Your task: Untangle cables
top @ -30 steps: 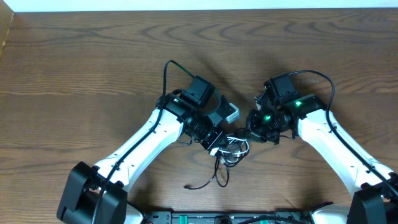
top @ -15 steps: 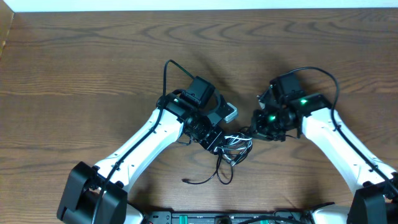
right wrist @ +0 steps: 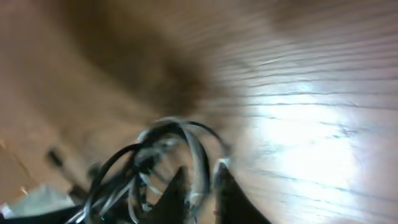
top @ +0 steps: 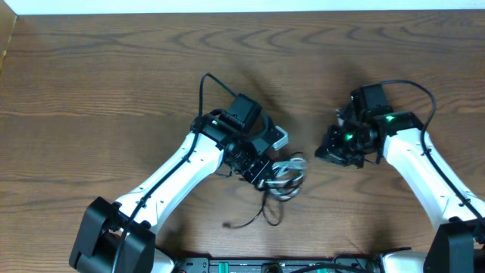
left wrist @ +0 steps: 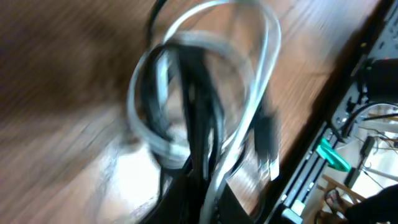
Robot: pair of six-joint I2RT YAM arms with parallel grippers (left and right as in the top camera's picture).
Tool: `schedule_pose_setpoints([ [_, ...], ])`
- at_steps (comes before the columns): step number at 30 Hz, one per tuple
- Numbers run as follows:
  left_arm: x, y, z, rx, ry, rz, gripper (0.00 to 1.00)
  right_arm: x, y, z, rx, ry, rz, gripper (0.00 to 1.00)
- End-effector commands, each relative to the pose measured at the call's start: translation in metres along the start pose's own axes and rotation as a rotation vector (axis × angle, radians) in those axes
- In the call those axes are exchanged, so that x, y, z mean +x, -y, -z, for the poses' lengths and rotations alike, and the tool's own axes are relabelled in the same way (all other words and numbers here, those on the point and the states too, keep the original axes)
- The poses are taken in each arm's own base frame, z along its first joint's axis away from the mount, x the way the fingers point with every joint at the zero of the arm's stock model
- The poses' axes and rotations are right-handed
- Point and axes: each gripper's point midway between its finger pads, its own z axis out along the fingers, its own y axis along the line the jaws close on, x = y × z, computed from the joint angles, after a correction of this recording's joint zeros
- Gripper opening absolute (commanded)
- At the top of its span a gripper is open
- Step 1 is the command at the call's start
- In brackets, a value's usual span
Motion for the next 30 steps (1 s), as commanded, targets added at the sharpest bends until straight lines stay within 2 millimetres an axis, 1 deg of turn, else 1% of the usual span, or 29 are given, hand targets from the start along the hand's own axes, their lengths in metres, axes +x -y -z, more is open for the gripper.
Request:
schedule_pose_setpoints([
  [1, 0.002, -0.006, 0.002, -0.027, 0.001, 0.017, 0.08, 0.01, -0.008, 0.003, -0.061, -0.056, 0.022, 0.75],
  [2, 0.002, -0.006, 0.002, -0.027, 0.001, 0.017, 0.07, 0.015, -0.011, 0.003, -0.079, -0.076, 0.043, 0.79],
  [5, 0.002, -0.006, 0.002, -0.027, 0.001, 0.017, 0.07, 0.036, -0.02, 0.005, -0.142, -0.164, 0.137, 0.8],
  [7, 0.002, -0.006, 0.002, -0.027, 0.001, 0.017, 0.07, 0.046, -0.022, 0.006, -0.159, -0.202, 0.166, 0.78],
  [8, 0.002, -0.006, 0.002, -0.026, 0.001, 0.018, 0.07, 0.05, -0.022, 0.006, -0.16, -0.217, 0.166, 0.74],
  [10, 0.001, -0.006, 0.003, -0.027, 0.005, 0.025, 0.08, 0.056, -0.023, 0.006, -0.158, -0.239, 0.163, 0.57],
  [12, -0.001, -0.006, 0.003, -0.026, 0.013, 0.043, 0.08, 0.06, -0.025, 0.005, -0.159, -0.249, 0.175, 0.37],
  [13, -0.004, -0.005, 0.003, -0.019, 0.023, 0.058, 0.07, 0.062, -0.028, 0.003, -0.16, -0.254, 0.175, 0.34],
  [16, -0.007, -0.005, 0.003, -0.016, 0.036, 0.121, 0.07, 0.064, -0.039, -0.002, -0.163, -0.249, 0.158, 0.34],
  [20, -0.01, 0.01, 0.003, 0.07, 0.045, 0.126, 0.07, 0.064, -0.051, -0.008, -0.17, -0.232, 0.177, 0.37],
  [23, -0.011, 0.015, 0.004, 0.101, 0.05, 0.124, 0.07, 0.063, -0.058, -0.012, -0.181, -0.218, 0.202, 0.4],
  [26, -0.011, 0.015, 0.004, 0.101, 0.05, 0.124, 0.08, 0.06, -0.062, -0.013, -0.193, -0.204, 0.197, 0.39],
  [30, -0.011, 0.015, 0.004, 0.101, 0.05, 0.124, 0.08, 0.06, -0.062, -0.013, -0.19, -0.201, 0.2, 0.39],
])
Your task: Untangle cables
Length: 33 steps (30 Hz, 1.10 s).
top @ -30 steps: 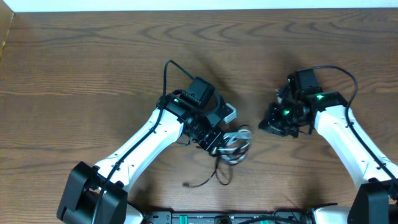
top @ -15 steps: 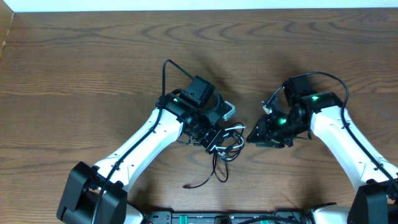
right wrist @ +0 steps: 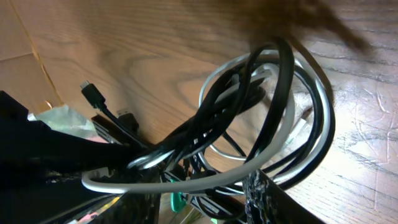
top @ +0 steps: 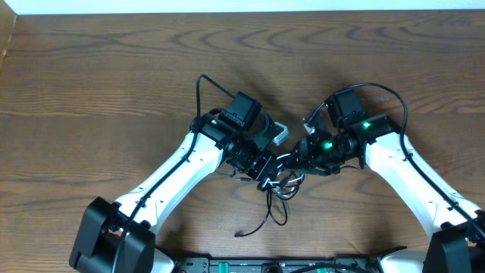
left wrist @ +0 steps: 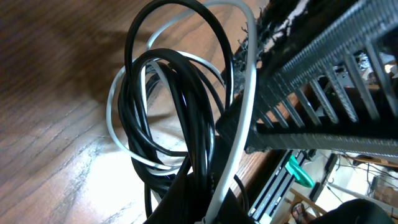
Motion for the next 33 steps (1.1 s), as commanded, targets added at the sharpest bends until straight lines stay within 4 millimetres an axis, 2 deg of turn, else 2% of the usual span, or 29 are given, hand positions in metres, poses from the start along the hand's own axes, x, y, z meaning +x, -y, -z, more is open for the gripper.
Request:
schedule_pose_setpoints([
  [1, -0.0003, 0.0055, 0.0019, 0.033, 0.008, 0.009, 0.08, 0.002, -0.0018, -0.002, -0.001, -0.01, -0.017, 0.4],
  [33, -0.0026, 0.0054, 0.0019, 0.032, 0.017, 0.002, 0.08, 0.0013, -0.0017, -0.0069, 0.017, 0.001, 0.009, 0.4],
])
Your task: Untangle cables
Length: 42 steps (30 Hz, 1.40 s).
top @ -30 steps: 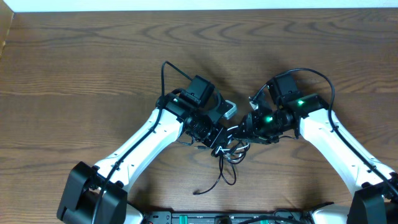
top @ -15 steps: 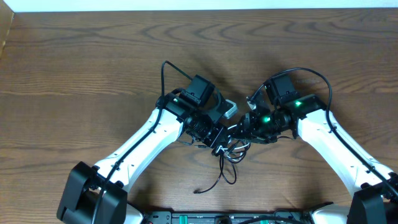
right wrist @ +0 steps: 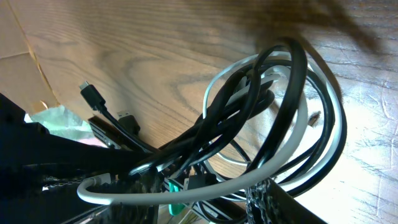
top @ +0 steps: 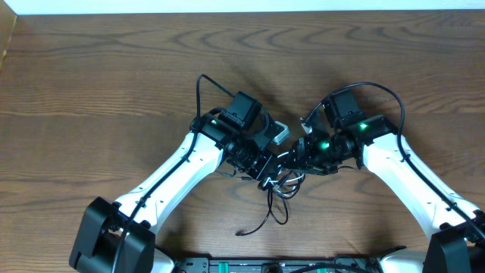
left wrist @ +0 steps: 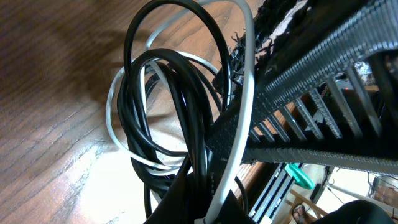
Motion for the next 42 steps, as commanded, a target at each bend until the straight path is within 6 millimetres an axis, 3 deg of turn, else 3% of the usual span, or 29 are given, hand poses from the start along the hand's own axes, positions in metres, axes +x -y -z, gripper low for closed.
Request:
schedule_pose_setpoints([
  [1, -0.0003, 0.005, 0.0019, 0.03, 0.008, 0.009, 0.07, 0.0022, 0.0013, -0.0031, 0.008, -0.008, -0.008, 0.4],
  [37, -0.0001, 0.0051, 0.0019, 0.03, 0.007, 0.006, 0.08, 0.0097, 0.0055, -0.0085, 0.064, -0.022, 0.005, 0.44],
  [42, -0.0002, 0.0052, 0.0019, 0.031, 0.008, 0.005, 0.08, 0.0061, 0.0067, -0.0089, 0.077, -0.001, -0.06, 0.43],
])
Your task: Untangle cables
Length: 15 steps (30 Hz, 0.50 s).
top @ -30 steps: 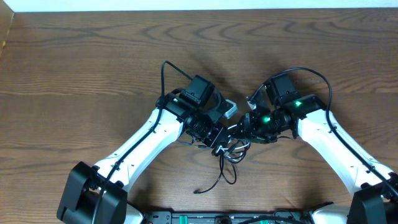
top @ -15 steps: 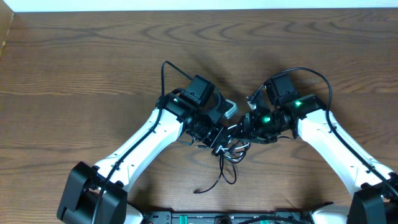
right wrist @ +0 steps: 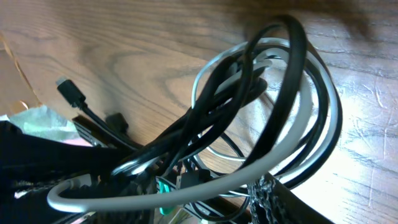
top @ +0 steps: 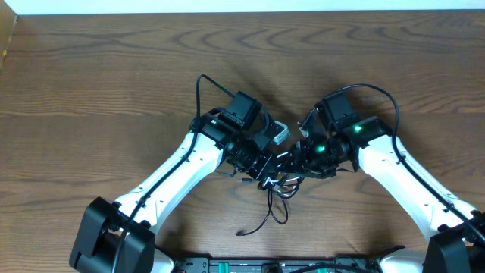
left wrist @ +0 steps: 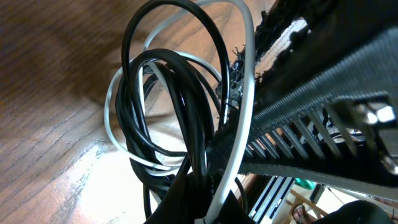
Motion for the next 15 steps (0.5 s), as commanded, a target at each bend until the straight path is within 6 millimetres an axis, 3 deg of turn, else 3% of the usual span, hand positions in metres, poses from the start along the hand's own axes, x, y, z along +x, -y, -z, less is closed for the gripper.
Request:
schedule_pose_setpoints([
  [1, 0.0, 0.006, 0.002, 0.034, 0.008, 0.005, 0.07, -0.003, 0.002, -0.003, 0.013, 0.014, -0.071, 0.43],
  [15, -0.004, 0.023, 0.004, 0.139, 0.024, -0.001, 0.07, -0.02, -0.011, -0.003, -0.035, 0.08, -0.114, 0.36],
])
